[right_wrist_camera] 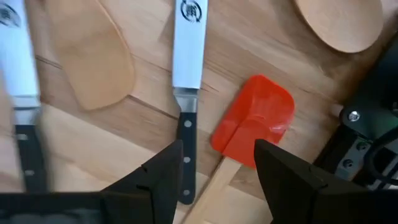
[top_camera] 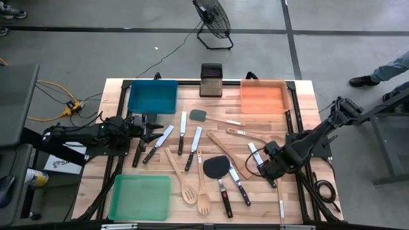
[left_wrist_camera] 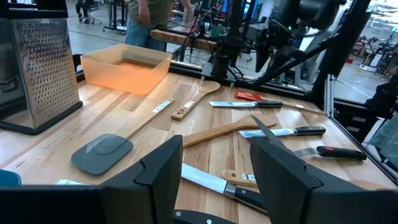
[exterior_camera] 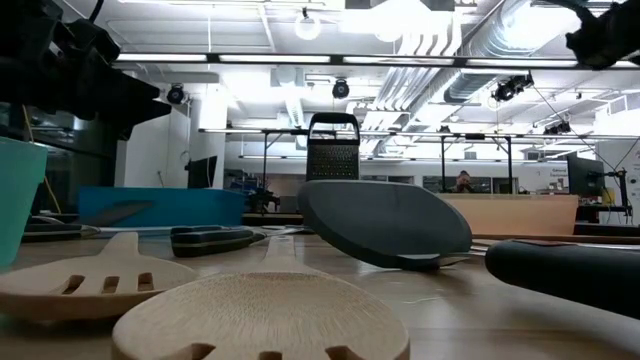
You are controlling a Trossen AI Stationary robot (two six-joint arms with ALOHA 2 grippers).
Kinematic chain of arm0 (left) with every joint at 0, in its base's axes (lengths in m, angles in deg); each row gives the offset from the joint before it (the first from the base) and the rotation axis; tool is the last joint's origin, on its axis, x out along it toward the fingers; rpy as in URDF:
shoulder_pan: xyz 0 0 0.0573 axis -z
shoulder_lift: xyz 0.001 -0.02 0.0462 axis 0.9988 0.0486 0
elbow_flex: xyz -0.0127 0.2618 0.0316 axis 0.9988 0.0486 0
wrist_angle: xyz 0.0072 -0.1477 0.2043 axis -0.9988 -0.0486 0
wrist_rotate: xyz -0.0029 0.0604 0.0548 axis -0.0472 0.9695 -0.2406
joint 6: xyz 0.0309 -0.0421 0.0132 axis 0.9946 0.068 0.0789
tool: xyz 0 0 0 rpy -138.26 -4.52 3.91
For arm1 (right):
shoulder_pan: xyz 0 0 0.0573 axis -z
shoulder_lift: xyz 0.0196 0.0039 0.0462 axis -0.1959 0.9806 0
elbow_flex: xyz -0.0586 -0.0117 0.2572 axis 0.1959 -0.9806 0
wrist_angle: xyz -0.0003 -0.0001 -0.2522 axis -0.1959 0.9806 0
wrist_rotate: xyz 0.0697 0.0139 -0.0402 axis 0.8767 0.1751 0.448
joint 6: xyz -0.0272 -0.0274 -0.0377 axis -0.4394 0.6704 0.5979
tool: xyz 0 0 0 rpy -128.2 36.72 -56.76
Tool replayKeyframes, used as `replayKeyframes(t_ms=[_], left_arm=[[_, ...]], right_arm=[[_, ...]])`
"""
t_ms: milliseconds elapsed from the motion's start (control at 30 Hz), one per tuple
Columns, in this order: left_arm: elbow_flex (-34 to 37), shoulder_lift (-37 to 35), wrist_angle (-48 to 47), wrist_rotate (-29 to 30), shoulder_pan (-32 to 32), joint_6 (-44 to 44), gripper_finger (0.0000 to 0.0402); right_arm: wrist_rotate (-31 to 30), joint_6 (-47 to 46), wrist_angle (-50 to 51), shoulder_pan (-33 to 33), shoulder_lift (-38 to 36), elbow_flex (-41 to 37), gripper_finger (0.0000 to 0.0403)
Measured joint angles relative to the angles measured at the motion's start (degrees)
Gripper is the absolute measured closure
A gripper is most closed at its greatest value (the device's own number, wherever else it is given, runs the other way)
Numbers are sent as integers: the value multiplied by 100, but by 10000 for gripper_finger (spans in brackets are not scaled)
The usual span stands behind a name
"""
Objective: Pick & Place Kitchen Items
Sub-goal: Put the black spatula into the orange bin
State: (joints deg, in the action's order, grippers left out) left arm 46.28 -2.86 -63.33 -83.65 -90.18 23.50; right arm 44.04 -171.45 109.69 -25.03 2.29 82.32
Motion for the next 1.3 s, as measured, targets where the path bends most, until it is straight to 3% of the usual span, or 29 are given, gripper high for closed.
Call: replayKeyframes(t_ms=[467,733,1033,1300], left_arm=[[0,-2,1,0,0,-2,216],[0,1,1,0,0,1,216],[0,-2,-2,1,0,0,216],[0,1,-2,1,0,-1,216]], right_arm=[[136,51,-899,48,1175,-9,213],[408,23,-1797,48,1167,-615,213],[444,135,-2067,114,1166,-885,214],[613,199,-2546,271,1131,-1191,243]])
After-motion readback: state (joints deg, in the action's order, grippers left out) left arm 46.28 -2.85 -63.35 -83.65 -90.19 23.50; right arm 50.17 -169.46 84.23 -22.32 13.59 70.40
